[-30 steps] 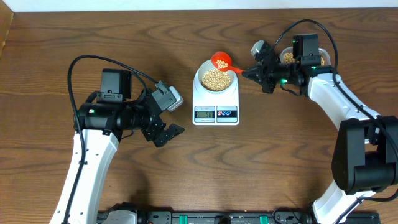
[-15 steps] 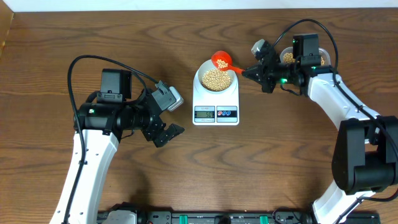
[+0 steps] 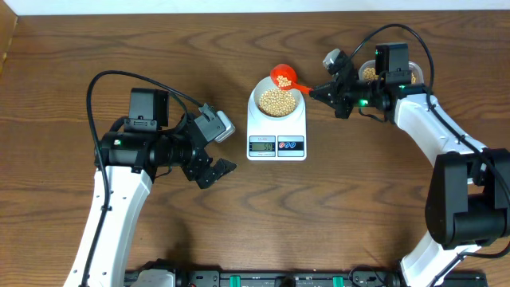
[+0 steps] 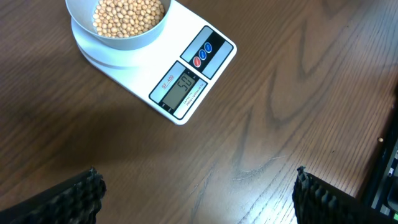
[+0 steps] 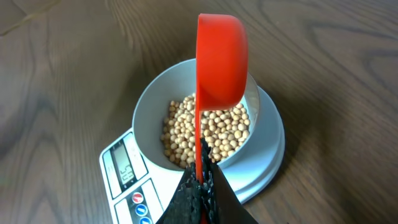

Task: Scoop item into bowl and weigh 50g on scale
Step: 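Tip the red scoop slowly to trickle soybeans into the bowl, then carry the red scoop right back to the soybean tub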

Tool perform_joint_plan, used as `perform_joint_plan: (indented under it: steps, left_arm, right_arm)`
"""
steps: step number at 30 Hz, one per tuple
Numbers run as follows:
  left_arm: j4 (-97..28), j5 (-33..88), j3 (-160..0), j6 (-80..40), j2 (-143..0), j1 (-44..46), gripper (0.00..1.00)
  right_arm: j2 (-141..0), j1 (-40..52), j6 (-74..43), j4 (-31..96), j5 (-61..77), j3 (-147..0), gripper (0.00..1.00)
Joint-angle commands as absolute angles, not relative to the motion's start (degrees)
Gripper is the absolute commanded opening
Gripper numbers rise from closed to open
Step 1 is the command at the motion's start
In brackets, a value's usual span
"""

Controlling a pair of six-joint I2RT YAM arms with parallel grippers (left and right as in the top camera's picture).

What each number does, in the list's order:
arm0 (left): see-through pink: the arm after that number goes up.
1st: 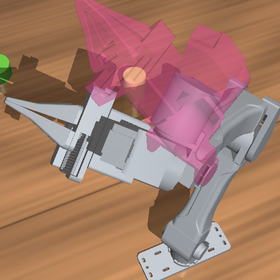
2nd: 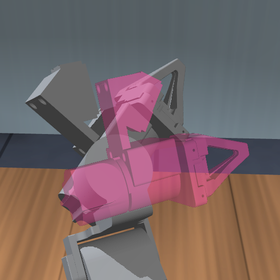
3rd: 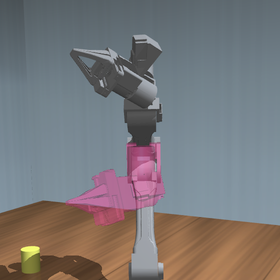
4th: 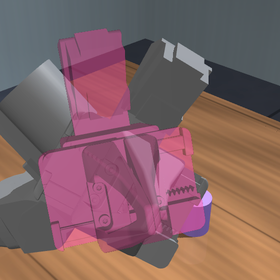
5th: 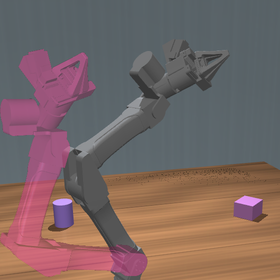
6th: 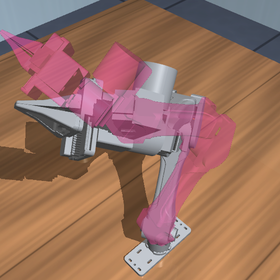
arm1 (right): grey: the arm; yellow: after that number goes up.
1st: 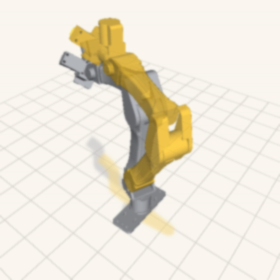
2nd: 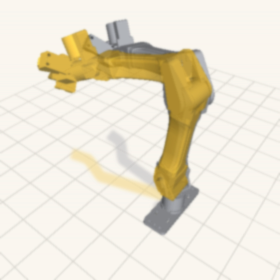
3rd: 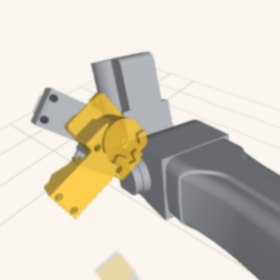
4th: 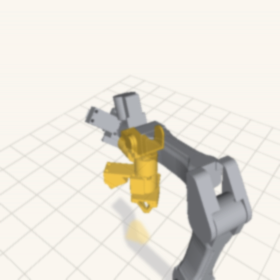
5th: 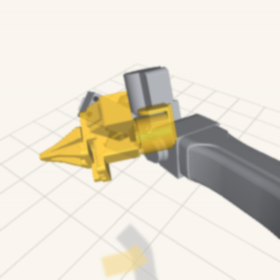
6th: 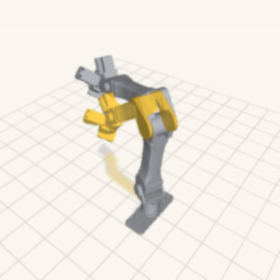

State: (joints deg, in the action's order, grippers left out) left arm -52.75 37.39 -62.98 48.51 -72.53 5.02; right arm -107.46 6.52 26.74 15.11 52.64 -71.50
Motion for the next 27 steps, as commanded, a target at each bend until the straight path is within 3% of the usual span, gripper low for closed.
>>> perform_joint_plan:
  steps: [1,27]
  left_arm:
    - [-53.1,37.7,-64.4,49.5,-71.9,4.8,0.99]
    - [-53.1,37.7,-64.4,49.5,-71.9,4.8,0.99]
  right_arm:
    - [-107.5,6.9,24.1,14.6,55.2,-71.5,0.01]
    - [-107.5,2.3,17.5,13.5,62.1,-71.5,0.01]
